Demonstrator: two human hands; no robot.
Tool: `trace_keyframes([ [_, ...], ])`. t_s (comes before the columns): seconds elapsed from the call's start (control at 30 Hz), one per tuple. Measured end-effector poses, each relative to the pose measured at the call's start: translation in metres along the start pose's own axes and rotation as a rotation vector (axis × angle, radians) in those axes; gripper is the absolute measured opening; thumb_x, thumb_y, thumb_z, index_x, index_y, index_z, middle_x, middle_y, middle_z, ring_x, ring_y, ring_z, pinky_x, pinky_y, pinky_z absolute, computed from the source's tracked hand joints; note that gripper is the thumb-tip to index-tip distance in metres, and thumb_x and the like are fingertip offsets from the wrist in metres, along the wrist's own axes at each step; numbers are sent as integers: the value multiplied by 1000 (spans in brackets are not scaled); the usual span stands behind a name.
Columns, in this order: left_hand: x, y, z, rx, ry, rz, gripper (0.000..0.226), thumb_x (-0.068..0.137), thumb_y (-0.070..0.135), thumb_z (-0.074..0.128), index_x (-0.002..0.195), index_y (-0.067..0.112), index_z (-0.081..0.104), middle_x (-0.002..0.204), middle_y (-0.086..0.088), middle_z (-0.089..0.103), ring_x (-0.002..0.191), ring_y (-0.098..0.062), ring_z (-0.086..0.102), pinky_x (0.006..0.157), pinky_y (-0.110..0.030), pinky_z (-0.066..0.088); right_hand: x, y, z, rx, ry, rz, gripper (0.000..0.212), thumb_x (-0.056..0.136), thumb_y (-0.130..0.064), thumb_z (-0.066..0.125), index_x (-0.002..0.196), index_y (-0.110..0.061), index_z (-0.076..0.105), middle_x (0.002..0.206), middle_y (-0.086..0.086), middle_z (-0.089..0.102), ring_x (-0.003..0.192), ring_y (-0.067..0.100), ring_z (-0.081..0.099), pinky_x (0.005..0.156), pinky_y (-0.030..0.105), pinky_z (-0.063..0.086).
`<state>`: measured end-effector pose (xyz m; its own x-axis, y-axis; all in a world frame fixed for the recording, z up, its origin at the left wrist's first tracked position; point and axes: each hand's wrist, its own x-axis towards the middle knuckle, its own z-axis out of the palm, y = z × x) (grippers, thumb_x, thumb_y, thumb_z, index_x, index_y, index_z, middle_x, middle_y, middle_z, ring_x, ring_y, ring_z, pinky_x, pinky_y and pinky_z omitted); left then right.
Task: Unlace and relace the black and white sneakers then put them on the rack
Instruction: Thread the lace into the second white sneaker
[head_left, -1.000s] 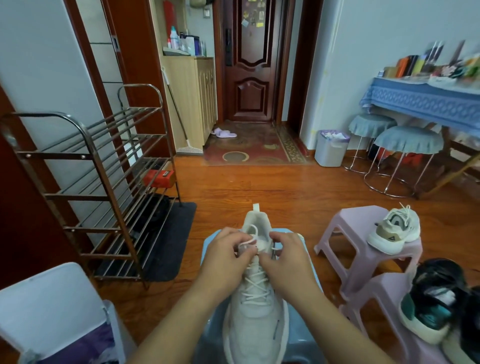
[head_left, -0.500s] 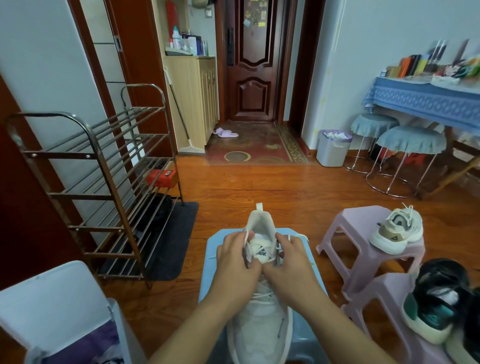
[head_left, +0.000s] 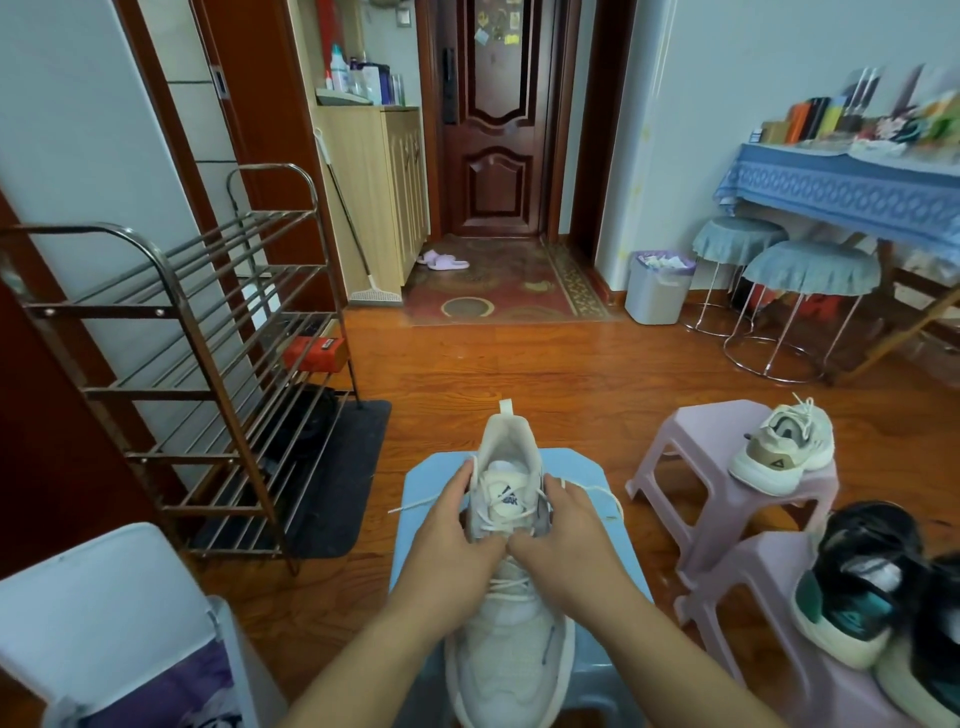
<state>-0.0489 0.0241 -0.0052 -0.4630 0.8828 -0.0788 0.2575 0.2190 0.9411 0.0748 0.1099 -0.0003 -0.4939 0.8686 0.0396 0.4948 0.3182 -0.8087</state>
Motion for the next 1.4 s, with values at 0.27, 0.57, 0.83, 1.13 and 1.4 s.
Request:
trace_keyframes([
  [0.27,-6,14,7,145,101,31,67,91,19,57,150,46,38,133,18,63,117,-12,64,101,-37,53,3,-4,-2,-120,34,15,32,88,-18,56,119,-26,58,115,-5,54,95,11,54,80,30,47],
  [0.57,-19,24,2,-10,6,-95,69,88,22,69,138,57,37,121,33,58,109,6,61,98,-28,52,-14,1,2,53,-27,7,58,75,-26,72,129,-34,52,119,-12,53,111,5,52,83,19,40],
  [0.83,-16,27,9,109,108,-54,40,90,17,56,107,53,56,106,18,70,99,-7,67,85,-31,55,-21,-13,-14,10,-74,67,38,85,-11,59,113,-35,53,115,-8,55,104,8,57,84,24,45],
  [1.13,-7,31,9,69,230,-54,18,90,21,62,90,39,62,87,14,70,70,-2,64,59,-20,48,-14,-24,-5,-11,47,185,19,82,-30,60,100,-25,62,98,-4,63,87,13,61,74,34,50],
  [1.4,-4,23,2,108,167,-12,24,94,24,61,113,34,70,85,11,74,67,-6,65,64,-29,52,-14,-21,-13,22,9,170,11,87,-24,58,98,-25,59,95,-6,67,87,13,63,83,39,54],
])
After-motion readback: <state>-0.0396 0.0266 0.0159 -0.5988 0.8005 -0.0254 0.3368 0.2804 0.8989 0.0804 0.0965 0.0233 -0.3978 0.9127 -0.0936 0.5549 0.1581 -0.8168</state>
